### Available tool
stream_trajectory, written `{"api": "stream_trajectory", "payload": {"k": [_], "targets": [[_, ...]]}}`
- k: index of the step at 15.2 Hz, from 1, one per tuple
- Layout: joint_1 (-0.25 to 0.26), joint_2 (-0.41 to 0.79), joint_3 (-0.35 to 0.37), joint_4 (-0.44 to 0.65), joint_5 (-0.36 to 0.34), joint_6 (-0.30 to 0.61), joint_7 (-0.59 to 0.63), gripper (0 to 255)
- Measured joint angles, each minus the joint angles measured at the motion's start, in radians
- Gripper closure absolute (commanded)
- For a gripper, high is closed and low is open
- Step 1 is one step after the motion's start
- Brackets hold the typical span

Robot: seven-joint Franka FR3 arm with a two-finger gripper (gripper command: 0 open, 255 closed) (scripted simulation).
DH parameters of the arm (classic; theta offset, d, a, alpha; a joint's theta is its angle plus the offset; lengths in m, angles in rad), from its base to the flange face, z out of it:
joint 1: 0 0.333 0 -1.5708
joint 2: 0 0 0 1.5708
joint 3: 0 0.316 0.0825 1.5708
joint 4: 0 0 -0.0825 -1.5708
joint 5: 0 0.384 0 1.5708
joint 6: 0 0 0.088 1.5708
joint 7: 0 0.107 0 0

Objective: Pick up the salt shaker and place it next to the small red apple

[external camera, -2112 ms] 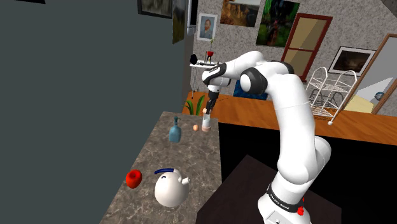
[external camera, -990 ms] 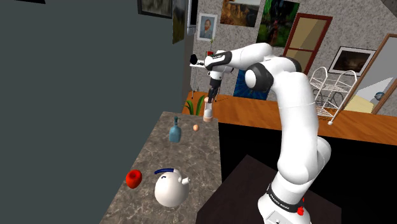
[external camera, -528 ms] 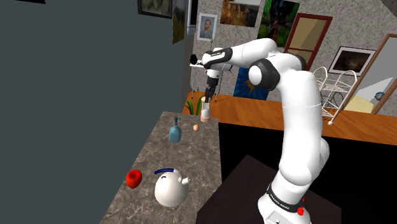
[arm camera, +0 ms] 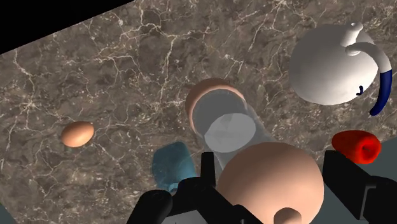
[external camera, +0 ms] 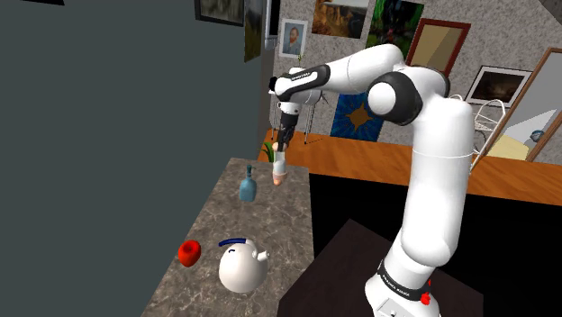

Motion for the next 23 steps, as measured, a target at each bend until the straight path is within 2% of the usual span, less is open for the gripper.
{"api": "stream_trajectory", "payload": {"k": [10, 23], "targets": [[0.155, -0.112, 0.081, -0.164, -0.029, 0.099, 0.224, 255], [0.326, -0.126, 0.203, -0.188, -0.044, 0.162, 0.516, 255]]}}
